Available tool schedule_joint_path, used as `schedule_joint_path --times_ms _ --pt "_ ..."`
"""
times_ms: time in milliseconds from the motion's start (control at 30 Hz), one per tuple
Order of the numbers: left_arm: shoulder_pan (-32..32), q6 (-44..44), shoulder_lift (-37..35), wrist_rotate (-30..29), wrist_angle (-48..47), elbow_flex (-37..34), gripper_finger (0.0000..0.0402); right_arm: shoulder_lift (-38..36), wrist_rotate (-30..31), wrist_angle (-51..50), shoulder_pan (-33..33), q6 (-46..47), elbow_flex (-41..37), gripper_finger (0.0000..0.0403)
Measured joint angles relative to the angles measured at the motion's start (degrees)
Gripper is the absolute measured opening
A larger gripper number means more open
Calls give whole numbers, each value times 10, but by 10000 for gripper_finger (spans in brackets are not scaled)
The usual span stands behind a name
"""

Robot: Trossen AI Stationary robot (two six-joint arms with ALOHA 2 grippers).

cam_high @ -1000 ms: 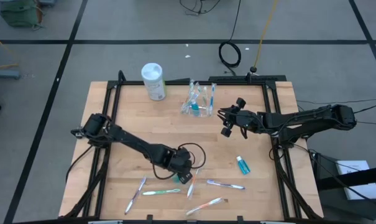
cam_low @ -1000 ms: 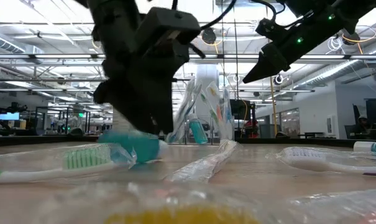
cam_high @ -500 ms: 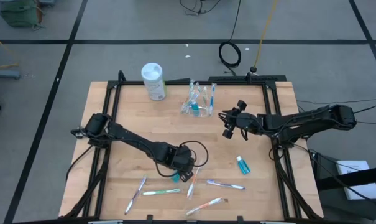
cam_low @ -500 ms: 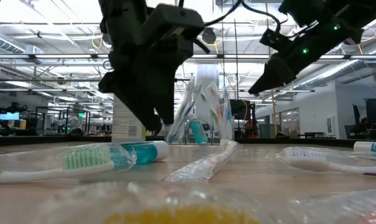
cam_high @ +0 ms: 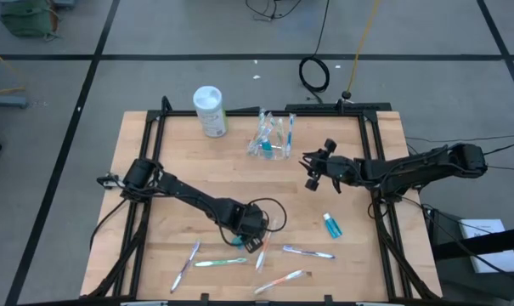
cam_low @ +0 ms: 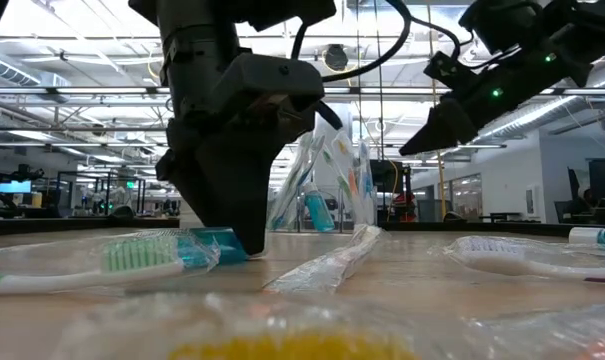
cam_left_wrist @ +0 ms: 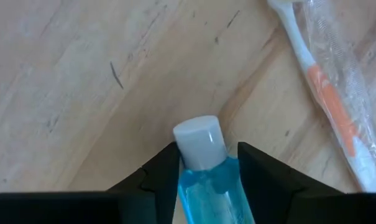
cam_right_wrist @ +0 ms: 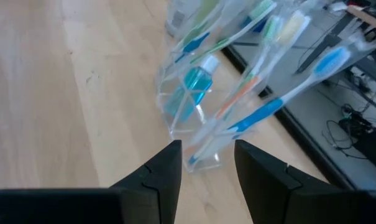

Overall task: Pick & Place toothbrushing station
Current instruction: Put the blue mouthwash into the transparent organizer

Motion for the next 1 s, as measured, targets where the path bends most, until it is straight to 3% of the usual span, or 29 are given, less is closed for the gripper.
schedule_joint_path --times_ms 167,533,800,1000 --pt "9 10 -1 -2 4 2 111 0 -48 0 0 0 -20 139" --pt "45 77 -23 -7 3 0 90 0 -207 122 0 -51 -67 139" --pt "77 132 -51 -48 4 0 84 0 -209 154 0 -50 -82 139" --pt "109 185 -92 -161 30 0 83 0 -209 154 0 -45 -82 139"
